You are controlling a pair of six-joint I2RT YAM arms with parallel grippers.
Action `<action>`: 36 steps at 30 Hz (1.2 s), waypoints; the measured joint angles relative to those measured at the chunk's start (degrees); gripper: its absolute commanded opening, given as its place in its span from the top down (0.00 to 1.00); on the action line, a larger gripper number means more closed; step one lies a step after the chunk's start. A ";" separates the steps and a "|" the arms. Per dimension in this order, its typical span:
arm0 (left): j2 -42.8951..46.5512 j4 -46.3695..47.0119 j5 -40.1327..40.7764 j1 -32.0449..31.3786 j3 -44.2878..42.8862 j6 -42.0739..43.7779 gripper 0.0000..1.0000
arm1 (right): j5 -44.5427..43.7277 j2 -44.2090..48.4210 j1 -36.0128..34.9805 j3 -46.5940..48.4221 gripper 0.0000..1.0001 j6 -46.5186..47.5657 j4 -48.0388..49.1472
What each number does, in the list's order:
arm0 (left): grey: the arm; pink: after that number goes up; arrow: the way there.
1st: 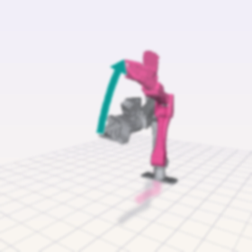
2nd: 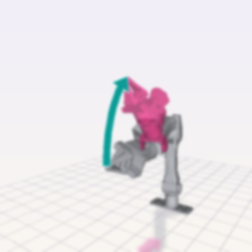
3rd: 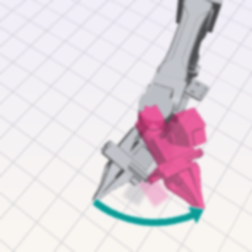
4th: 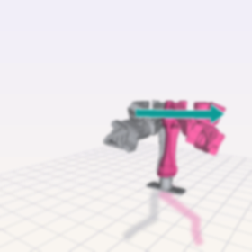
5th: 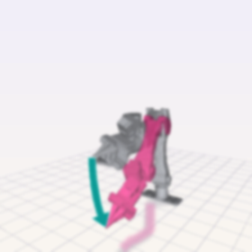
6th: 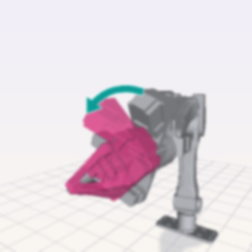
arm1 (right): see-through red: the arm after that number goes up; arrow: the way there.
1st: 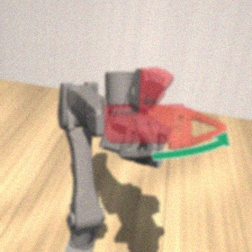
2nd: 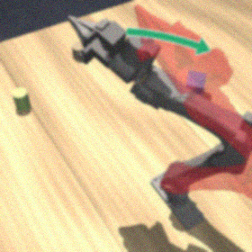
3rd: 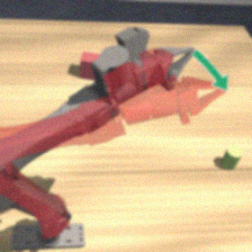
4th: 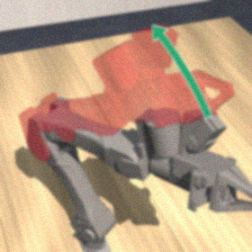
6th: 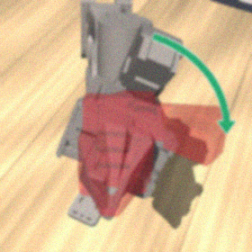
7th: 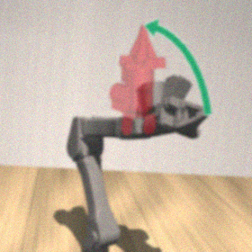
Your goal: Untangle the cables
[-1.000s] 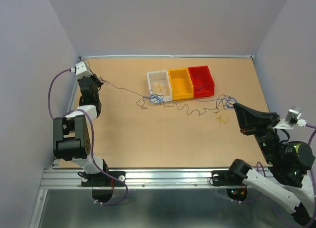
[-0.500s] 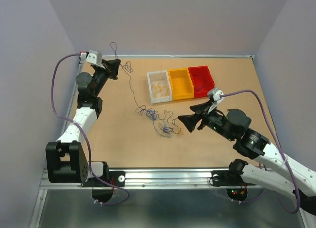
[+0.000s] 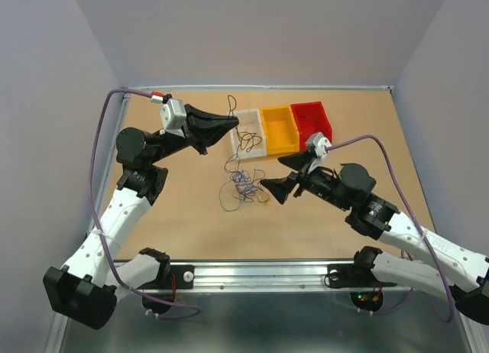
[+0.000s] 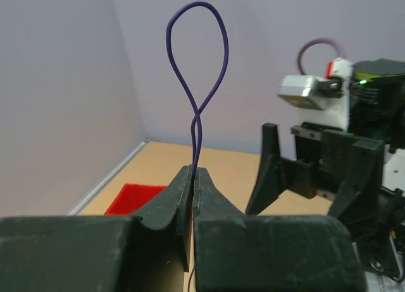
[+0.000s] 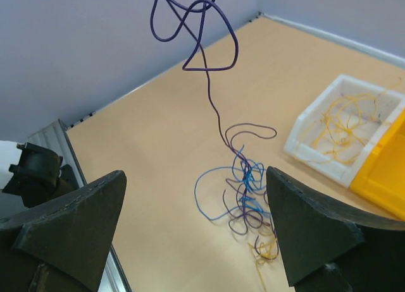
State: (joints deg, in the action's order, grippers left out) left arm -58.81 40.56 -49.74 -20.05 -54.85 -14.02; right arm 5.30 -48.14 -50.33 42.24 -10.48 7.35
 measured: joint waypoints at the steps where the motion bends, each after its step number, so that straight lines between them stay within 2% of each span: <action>1: 0.66 -0.35 -0.85 -0.94 -0.79 -0.04 1.00 | 0.63 -0.26 0.00 -0.09 0.03 0.48 1.11; 8: 2.29 -2.56 -3.02 -5.68 -7.19 -0.90 1.00 | 5.95 -8.31 0.00 0.07 0.04 3.50 11.67; 17: 1.20 -5.27 1.07 -7.15 -16.09 -1.97 1.00 | 14.75 -27.56 0.00 4.76 0.43 4.98 17.94; 18: 0.13 -6.34 2.32 -7.23 -18.62 -2.01 1.00 | 15.87 -29.27 0.00 4.76 0.55 4.46 18.88; 21: -3.45 -8.61 5.01 -7.23 -25.18 -1.95 1.00 | 17.18 -33.68 -0.33 4.70 0.71 3.48 21.51; 25: -6.21 -12.13 8.59 -7.21 -30.25 -1.16 1.00 | 16.81 -37.53 -0.79 4.26 0.76 1.51 23.74; 27: -6.49 -14.27 11.13 -7.23 -32.17 0.39 1.00 | 16.44 -39.23 -1.03 3.54 0.83 -0.02 24.41; 28: -6.58 -15.76 12.94 -7.23 -33.75 1.38 1.00 | 16.06 -39.95 -1.03 3.17 0.92 -0.94 24.79; 30: -6.82 -17.51 17.16 -7.23 -37.42 3.17 1.00 | 15.04 -40.85 -1.07 1.90 0.99 -3.17 25.42; 32: -6.99 -19.04 20.94 -7.23 -41.13 4.59 1.00 | 13.77 -41.16 -1.09 -1.14 0.99 -5.40 25.59; 33: -7.21 -19.82 24.50 -7.23 -43.85 5.60 1.00 | 13.00 -41.16 -1.09 -2.32 0.95 -6.54 25.77; 36: -8.17 -21.09 35.95 -7.26 -51.34 7.50 1.00 | 11.04 -41.09 -1.09 -6.38 0.93 -9.55 25.66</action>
State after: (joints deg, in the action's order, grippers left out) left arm -66.98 19.46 -13.78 -27.31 -106.19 -6.52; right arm 16.34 -89.23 -51.42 35.86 -20.03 33.01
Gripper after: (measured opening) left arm 0.112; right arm 0.062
